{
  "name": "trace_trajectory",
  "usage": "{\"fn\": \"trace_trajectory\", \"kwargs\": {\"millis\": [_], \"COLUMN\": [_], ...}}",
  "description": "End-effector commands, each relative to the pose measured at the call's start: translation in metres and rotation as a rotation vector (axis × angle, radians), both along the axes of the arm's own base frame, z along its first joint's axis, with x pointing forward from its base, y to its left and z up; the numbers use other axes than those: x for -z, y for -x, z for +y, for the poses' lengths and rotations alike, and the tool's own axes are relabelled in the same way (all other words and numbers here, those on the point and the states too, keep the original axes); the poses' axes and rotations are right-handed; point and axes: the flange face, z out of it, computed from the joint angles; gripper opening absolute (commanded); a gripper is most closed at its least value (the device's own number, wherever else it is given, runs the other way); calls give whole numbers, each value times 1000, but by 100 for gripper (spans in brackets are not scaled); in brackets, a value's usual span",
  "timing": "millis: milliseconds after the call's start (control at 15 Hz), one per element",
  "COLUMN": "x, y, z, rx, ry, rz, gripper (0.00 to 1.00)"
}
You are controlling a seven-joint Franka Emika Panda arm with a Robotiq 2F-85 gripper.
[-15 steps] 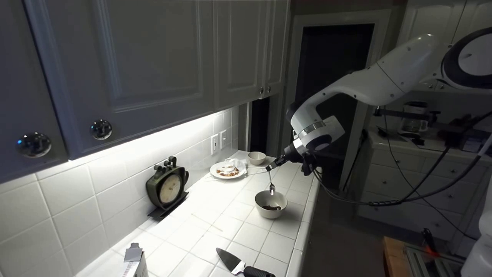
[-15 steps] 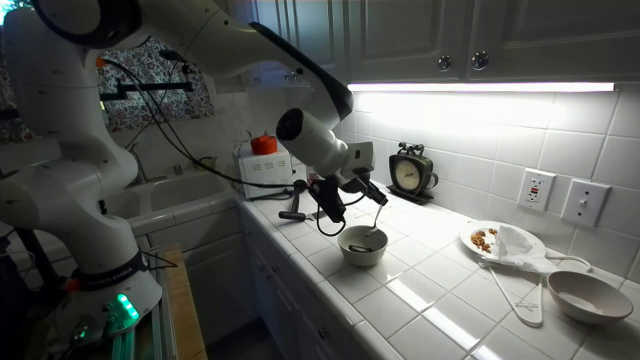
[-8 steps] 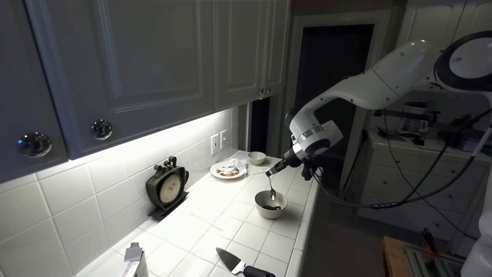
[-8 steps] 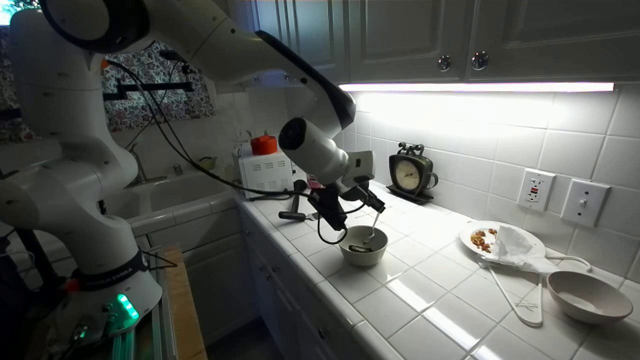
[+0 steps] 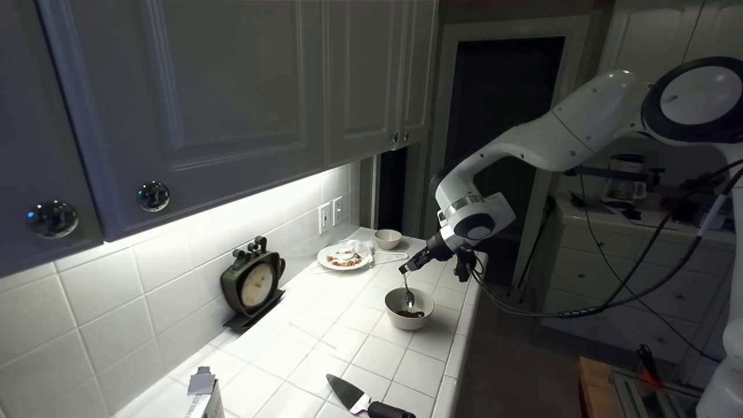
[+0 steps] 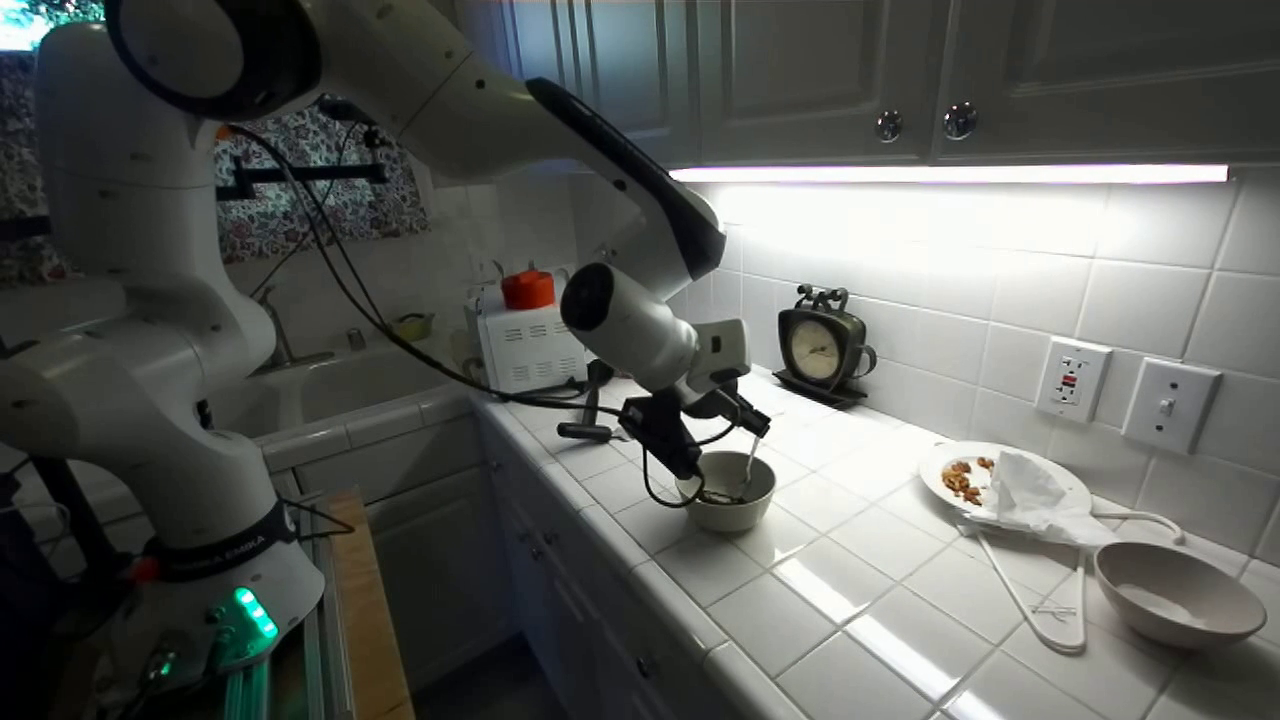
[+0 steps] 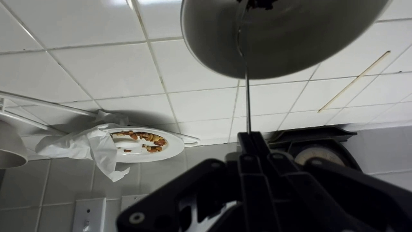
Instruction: Use the spoon to stir in the bowl
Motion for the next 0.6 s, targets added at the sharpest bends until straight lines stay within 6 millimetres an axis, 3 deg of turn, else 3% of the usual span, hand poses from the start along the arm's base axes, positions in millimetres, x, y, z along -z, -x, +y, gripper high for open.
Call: {"fn": "trace_trajectory", "kwargs": {"millis": [0,533], "x": [13,38], "y": [-7,-6], "z": [-4,-2], "rx": [-42,-107], "ry": [8,45], "rz": [-54,-84], "gripper": [1,1]}}
